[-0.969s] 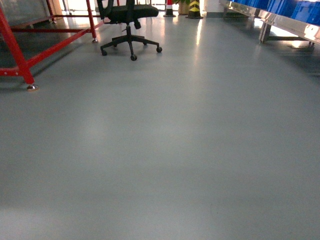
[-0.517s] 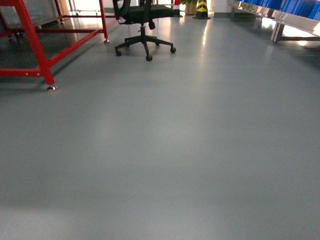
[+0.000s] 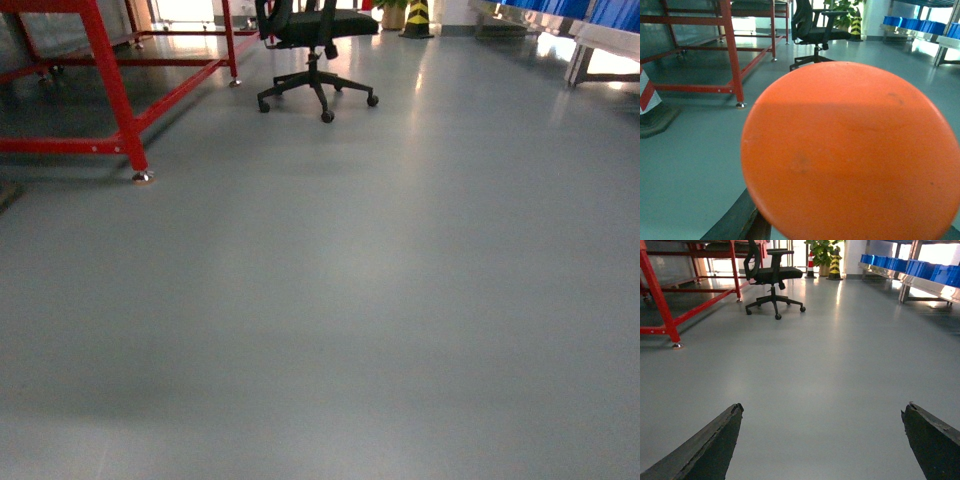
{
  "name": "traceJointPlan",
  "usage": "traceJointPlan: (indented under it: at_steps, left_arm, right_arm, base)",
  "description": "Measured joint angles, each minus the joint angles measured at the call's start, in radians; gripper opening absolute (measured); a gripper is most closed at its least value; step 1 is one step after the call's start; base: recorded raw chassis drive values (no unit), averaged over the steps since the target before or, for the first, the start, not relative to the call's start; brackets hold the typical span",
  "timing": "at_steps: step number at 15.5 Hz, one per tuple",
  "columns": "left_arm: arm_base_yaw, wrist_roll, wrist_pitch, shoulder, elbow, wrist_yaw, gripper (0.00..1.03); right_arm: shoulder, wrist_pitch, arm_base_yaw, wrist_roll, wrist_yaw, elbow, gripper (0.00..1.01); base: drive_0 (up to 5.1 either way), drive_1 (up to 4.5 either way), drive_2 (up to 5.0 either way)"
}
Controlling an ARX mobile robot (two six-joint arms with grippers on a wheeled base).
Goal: Pick capacitor and pack into box
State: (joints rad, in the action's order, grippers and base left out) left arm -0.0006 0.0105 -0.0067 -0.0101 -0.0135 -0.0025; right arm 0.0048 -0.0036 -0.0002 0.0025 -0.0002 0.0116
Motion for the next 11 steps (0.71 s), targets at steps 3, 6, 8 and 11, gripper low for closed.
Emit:
traceJointPlan:
  at_steps: [3,6,8,11]
  left_arm:
    - [0.0,0.0,-0.001,0.0,0.0,0.0,0.44]
    - [0.0,0.0,0.002,0.0,0.0,0.002,0.44]
    - [0.0,0.0,0.0,0.0,0.0,0.0,0.44]
    - [0.0,0.0,0.001,0.0,0.0,0.002,0.44]
  right_arm:
    - [0.0,0.002,0.0,0.0,0.0,0.0,0.98]
    - [0.0,0.0,0.0,0.0,0.0,0.0,0.98]
    - [0.0,0.0,0.0,0.0,0.0,0.0,0.98]
    - [0.0,-0.003,0.0,0.0,0.0,0.0,0.98]
  base:
    - [-5.0,2.45,2.4]
    - [-5.1,2.32,2.3]
    - [-5.0,2.37,2.4]
    - [-5.0,2.37,2.4]
